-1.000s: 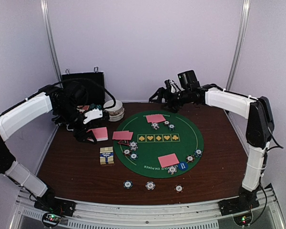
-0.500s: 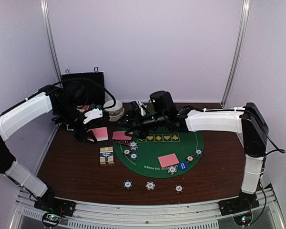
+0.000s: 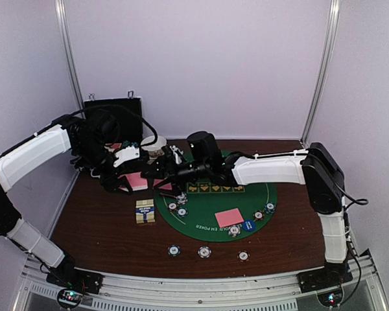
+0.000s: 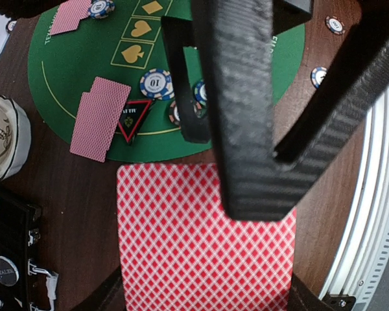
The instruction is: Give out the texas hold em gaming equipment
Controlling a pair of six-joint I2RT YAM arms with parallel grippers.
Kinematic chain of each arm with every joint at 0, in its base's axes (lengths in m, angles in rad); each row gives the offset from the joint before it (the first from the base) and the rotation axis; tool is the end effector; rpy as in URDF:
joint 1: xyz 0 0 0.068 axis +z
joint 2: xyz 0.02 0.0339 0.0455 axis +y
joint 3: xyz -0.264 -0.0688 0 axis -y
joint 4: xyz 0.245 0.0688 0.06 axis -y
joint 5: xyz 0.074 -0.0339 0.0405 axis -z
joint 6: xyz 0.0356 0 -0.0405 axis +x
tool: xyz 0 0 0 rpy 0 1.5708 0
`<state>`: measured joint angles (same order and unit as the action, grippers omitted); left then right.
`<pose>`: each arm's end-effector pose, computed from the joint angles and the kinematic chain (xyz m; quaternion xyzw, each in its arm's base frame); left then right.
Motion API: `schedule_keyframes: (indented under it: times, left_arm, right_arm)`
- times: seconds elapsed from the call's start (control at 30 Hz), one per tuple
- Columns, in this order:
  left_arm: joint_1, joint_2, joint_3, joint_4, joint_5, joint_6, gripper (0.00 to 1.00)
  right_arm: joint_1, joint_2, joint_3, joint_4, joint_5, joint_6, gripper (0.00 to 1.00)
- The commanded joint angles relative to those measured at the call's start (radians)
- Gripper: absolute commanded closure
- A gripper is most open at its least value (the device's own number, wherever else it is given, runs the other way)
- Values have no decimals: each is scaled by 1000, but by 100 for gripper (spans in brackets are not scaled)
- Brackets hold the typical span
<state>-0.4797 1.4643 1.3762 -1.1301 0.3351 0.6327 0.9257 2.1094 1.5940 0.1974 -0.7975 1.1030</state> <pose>0.2416 -0.1389 0.3132 0.5373 0.8090 -0.1505 0.1850 0.2755 0.4085 0.2407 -0.1606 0.7638 0.6249 0.0182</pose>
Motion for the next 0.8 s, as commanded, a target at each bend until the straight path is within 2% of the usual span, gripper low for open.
schedule_keyframes:
  times: [0.0, 0.47, 0.77]
  left_arm:
    - [1, -14, 30, 23, 30, -10, 100]
    - [0, -15, 38, 18, 42, -6, 100]
    - [0, -16, 40, 15, 42, -3, 100]
  right_arm:
    - [14, 40, 72, 59, -20, 30, 9]
    - [36, 192, 241, 52, -57, 86, 11]
    - [35, 232, 277, 52, -74, 106, 14]
